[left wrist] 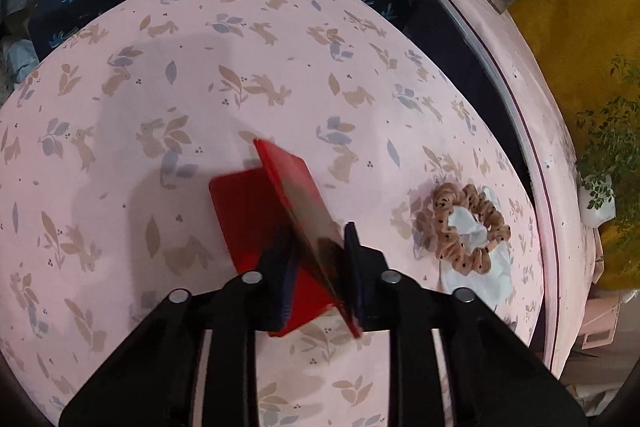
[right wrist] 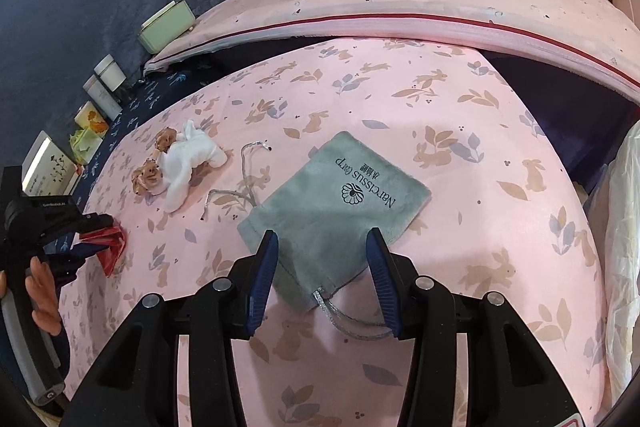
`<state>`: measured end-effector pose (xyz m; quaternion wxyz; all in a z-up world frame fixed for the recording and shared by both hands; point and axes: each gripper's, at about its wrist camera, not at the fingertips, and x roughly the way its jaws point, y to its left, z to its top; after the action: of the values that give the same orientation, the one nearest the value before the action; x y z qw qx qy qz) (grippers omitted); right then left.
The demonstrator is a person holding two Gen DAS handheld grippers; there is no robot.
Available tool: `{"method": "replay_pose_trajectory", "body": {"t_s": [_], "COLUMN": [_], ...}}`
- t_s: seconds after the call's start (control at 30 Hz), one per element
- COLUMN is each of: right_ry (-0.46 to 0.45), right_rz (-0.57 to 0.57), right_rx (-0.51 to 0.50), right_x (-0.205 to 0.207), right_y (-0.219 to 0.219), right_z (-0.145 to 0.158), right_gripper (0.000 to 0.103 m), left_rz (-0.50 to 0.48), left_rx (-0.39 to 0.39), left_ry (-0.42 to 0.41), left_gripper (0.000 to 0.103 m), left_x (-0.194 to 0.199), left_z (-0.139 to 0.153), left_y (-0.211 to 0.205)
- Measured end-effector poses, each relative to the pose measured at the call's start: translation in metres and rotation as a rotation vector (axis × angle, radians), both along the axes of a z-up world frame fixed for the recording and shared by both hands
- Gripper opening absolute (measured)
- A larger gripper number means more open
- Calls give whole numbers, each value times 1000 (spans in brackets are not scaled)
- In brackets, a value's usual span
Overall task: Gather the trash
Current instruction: 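Grasp the red envelope with the left tool while the right tool grasps the grey pouch, then carry the envelope and pouch over the bin and open both tools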
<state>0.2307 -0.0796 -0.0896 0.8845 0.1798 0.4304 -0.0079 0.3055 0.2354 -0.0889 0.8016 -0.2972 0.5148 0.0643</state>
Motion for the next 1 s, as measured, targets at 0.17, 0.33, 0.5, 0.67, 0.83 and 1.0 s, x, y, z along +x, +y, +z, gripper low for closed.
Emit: {"method": "replay_pose_trajectory", "body": {"t_s": [0.17, 0.33, 0.5, 0.67, 0.83, 1.0], "right_ry": [-5, -3, -6, -19, -52, -90], "right_rz": [6, 23, 36, 42, 32, 13], "right_rx": [-19, -46, -52, -42, -40, -24], "right_x": [2, -1, -8, -23, -44, -66], "right_y": [5, 10, 11, 7, 0, -16], "right_z": [-1, -3, -2, 5, 18, 34], "right_gripper": [31, 17, 6, 5, 4, 4], "left_rz": [-44, -93, -153, -216, -292, -371], "left_rx": [13, 11, 19, 14, 14, 19], "left_ry": [-13, -26, -43, -63, -95, -135], "left_gripper": [4, 3, 2, 2, 2, 2], "left_x": [-17, -32, -49, -67, -85, -100], "left_z": [3, 5, 9, 15, 24, 38], "left_y": [-17, -33, -53, -77, -105, -136]}}
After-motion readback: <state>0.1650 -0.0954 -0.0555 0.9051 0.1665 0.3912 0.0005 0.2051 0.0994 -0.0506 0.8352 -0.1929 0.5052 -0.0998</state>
